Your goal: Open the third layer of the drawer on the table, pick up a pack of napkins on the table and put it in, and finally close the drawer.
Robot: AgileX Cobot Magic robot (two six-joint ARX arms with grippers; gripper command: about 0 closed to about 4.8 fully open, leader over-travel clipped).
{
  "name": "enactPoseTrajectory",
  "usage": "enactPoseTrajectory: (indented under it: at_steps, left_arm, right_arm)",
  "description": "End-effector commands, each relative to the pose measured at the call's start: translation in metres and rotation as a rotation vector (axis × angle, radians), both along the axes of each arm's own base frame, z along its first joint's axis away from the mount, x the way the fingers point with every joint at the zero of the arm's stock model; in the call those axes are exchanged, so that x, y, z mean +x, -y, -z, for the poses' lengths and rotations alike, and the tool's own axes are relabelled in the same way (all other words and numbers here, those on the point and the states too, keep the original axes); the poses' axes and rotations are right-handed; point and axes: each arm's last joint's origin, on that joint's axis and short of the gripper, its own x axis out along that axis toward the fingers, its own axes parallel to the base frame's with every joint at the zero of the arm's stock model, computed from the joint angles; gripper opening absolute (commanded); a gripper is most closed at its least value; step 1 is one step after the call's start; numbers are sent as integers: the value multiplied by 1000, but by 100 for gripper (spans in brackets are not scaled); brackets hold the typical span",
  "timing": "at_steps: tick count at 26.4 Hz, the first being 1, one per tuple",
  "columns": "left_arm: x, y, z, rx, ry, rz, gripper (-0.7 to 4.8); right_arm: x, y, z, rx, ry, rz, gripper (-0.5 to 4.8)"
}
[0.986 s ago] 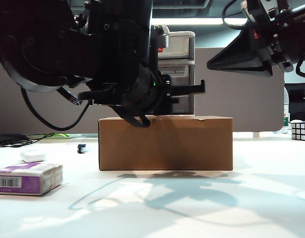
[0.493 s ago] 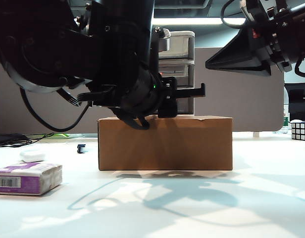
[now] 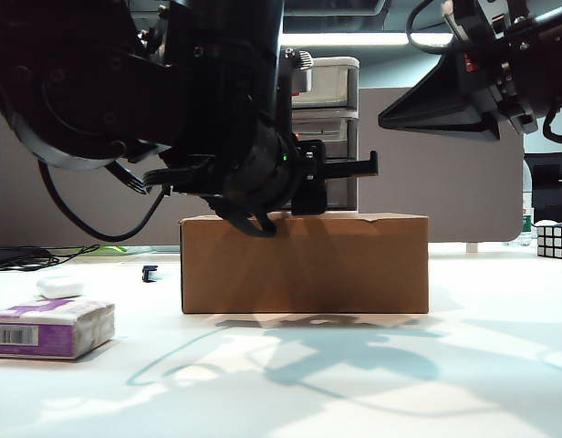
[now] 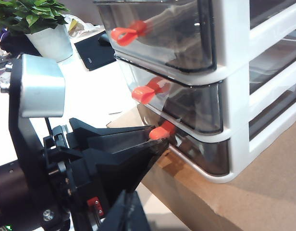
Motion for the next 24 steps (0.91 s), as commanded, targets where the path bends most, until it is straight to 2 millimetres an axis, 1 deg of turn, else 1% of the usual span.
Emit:
enactPoseTrajectory:
  at_steps: [1, 14, 24]
  left_arm:
    - [1, 2, -4, -23, 13, 0, 121]
    - [1, 3, -4, -23, 10, 40, 121]
    - [8, -3, -4, -22, 8, 17, 120]
  right_arm:
    - [0, 0, -4, 9, 24, -2, -5]
    - [0, 0, -4, 9, 24, -2, -6]
    - [0, 0, -4, 9, 23, -3, -5]
